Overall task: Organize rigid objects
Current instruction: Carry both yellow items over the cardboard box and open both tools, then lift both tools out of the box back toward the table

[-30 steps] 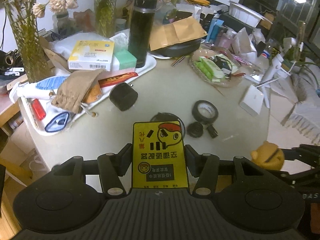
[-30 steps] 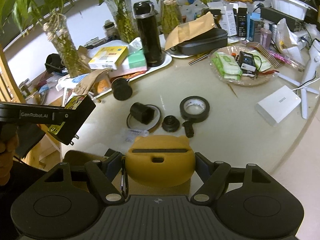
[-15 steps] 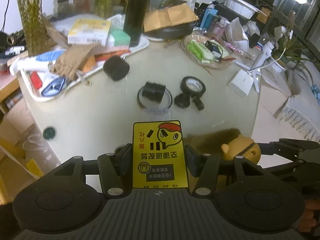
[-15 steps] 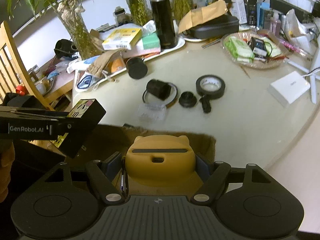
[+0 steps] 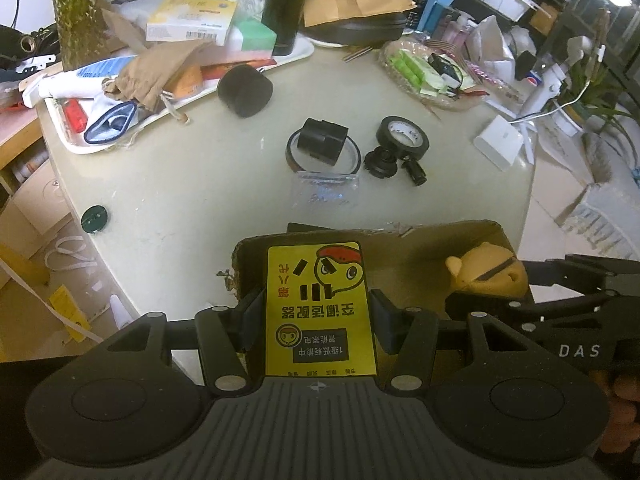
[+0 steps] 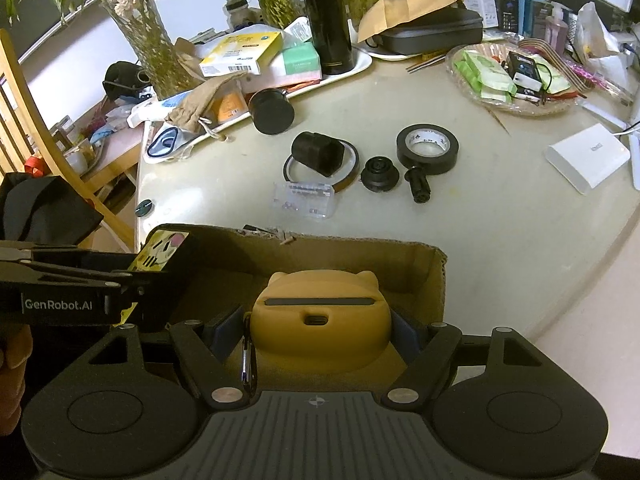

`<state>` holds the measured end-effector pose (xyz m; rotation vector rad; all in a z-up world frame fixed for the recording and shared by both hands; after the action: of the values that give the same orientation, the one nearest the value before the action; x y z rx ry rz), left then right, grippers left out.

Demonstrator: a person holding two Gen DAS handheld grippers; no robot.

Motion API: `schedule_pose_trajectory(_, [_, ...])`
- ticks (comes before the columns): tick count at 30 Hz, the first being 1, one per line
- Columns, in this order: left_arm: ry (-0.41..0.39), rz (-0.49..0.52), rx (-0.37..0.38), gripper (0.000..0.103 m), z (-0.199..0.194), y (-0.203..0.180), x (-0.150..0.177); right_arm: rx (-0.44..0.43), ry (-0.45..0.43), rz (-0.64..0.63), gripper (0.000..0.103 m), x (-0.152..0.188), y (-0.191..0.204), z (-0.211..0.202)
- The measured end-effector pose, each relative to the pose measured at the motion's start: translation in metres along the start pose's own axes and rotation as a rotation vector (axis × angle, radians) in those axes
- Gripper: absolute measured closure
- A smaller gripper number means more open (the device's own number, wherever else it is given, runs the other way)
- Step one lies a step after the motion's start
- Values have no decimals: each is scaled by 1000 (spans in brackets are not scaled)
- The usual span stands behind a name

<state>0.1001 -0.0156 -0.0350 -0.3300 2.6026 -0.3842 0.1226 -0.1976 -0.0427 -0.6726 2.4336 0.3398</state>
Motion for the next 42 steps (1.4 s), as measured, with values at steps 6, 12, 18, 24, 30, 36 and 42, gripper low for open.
schedule_pose_trajectory(6, [-11,-15,28,48,-1,1,-2,29,-23,-8,13,-8,-4,4])
schedule_pose_trajectory(12, [-26,-9,29,48,-7,-1,-3,23,-68,3,4,-9,-6,-8])
schedule_pose_trajectory(18, [-54,28,-4,48,-18,-2,0,44,-63,-29,0,-3,-1,-15])
schedule_pose_trajectory(24, [-82,68,-43,48,-28,4,5,76,-25,-46,0,8,2,-21])
schedule_pose_trajectory(30, [-91,92,-59,48,-36,17,12,111,13,-22,0,22,-5,-26])
schedule_pose_trajectory(36, [-89,103,-63,48,-41,28,20,123,23,4,0,32,-9,-34])
schedule_pose_trajectory(42, [-90,114,-57,48,-43,29,24,147,0,-41,0,35,-1,-43])
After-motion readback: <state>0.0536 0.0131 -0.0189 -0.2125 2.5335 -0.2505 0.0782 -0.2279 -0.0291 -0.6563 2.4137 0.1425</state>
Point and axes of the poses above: each gripper's, at about its wrist camera, not at the fingertips, and z roughly the way its jaws point, y to its left, x to its underside, the point moved 2 cm from there along z, roughly the way its jaws point, and after that the axes turned 14 degrees about -z, right-handed, at the moved point
